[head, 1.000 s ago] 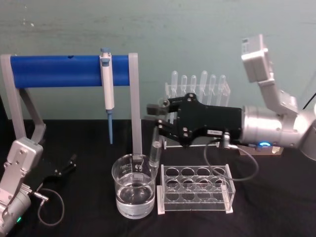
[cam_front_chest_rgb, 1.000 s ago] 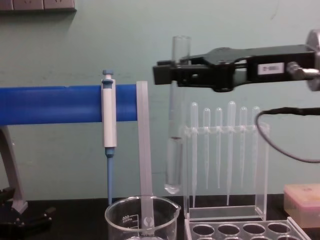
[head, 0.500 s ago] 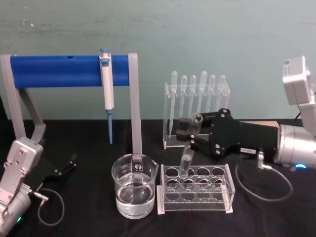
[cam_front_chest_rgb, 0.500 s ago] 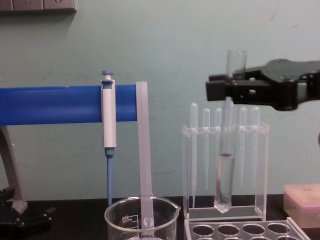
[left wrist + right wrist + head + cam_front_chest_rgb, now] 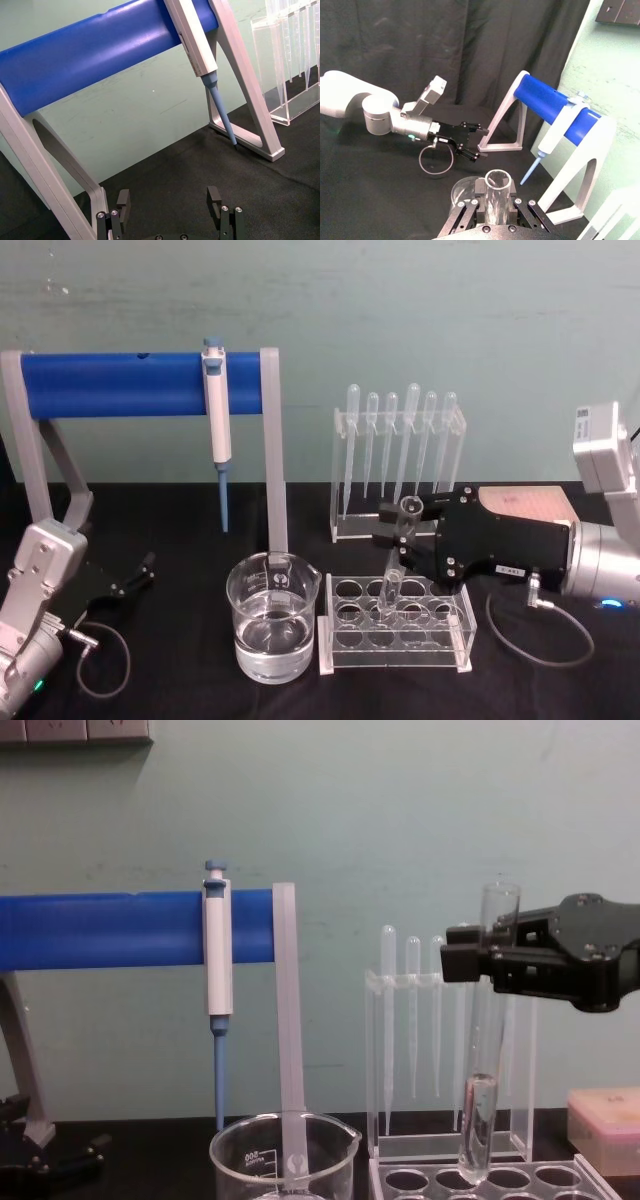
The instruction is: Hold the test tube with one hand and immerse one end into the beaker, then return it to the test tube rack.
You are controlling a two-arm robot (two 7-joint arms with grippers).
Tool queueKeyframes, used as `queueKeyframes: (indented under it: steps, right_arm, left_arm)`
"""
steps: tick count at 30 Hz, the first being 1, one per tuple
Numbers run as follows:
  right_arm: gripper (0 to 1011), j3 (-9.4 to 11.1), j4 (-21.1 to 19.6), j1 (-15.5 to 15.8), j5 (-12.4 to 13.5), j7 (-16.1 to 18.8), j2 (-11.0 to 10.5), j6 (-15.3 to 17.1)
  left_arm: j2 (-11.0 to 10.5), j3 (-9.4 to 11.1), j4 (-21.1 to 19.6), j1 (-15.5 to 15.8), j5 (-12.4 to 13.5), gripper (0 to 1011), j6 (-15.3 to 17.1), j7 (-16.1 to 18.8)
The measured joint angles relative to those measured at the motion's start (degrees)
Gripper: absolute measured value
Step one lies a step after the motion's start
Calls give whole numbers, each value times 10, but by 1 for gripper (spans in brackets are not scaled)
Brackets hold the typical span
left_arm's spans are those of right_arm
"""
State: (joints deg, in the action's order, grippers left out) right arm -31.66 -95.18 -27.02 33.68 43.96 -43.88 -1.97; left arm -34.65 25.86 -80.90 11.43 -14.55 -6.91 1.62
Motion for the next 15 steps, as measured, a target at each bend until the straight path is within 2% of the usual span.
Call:
queueKeyframes:
  steps: [15]
  right_arm:
    - [227,10,40,16,-22,8,26,-34]
  left_arm:
    - [0,0,0,0,0,1000,0,0]
